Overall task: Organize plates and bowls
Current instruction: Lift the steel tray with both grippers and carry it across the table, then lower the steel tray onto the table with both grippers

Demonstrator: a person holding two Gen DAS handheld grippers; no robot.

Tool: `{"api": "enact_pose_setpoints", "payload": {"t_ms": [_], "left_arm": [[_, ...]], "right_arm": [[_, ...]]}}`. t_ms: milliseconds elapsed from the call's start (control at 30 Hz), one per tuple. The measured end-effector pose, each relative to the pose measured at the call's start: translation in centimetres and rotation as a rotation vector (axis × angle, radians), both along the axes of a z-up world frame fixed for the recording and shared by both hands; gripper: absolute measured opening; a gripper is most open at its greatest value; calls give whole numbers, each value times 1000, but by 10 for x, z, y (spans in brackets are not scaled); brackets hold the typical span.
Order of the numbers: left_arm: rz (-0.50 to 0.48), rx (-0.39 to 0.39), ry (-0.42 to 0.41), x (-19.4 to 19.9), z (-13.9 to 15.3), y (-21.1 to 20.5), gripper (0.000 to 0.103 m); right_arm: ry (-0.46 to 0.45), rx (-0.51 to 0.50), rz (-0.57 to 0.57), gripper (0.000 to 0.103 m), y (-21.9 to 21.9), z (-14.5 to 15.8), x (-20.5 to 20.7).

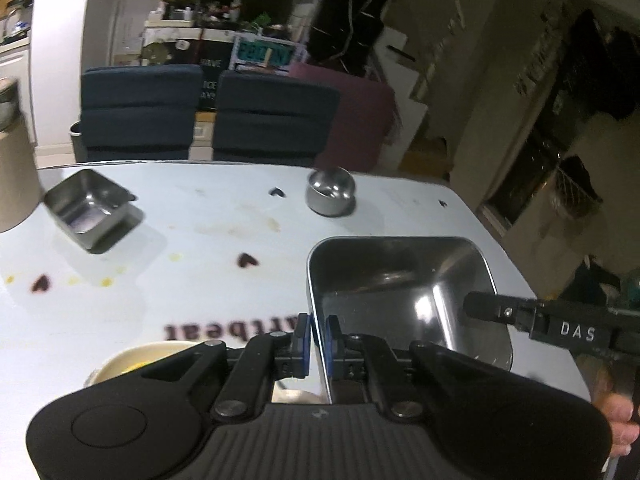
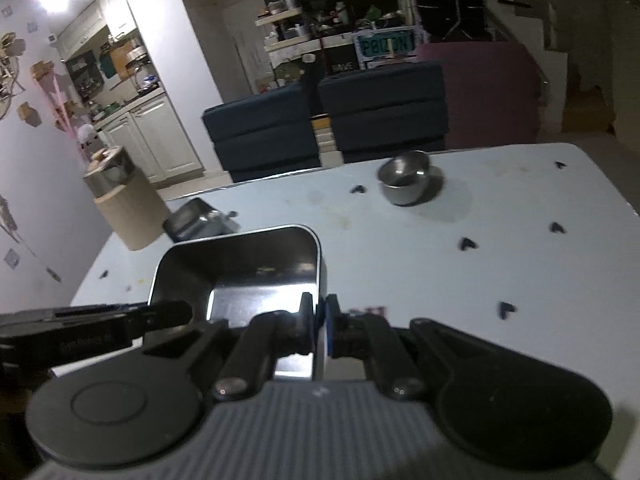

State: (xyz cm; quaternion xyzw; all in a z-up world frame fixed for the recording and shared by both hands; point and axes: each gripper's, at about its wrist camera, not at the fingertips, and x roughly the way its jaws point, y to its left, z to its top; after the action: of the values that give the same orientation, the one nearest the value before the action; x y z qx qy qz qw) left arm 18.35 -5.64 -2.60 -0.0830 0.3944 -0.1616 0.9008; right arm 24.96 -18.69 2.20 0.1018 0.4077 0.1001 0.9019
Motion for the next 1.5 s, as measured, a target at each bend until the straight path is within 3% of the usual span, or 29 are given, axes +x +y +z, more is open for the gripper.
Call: {"api": "enact_pose_setpoints", "payload": {"t_ms": [333,867,1133,1500], "left_arm": [[-74,46,93,20,-38,-50,8],[-201,153,149,28,-91,-98,10],[-234,196,164,29,-104,-108,11],[-252,211,176,36,-112,-117,11]], "right_arm": [[92,-85,-70,5,-27,-21,11],[247,-164,-90,4,-43,-67,31],[293,-211,-85,3,-36,-88,41],[329,-211,-80,3,-62,-105,40]]}}
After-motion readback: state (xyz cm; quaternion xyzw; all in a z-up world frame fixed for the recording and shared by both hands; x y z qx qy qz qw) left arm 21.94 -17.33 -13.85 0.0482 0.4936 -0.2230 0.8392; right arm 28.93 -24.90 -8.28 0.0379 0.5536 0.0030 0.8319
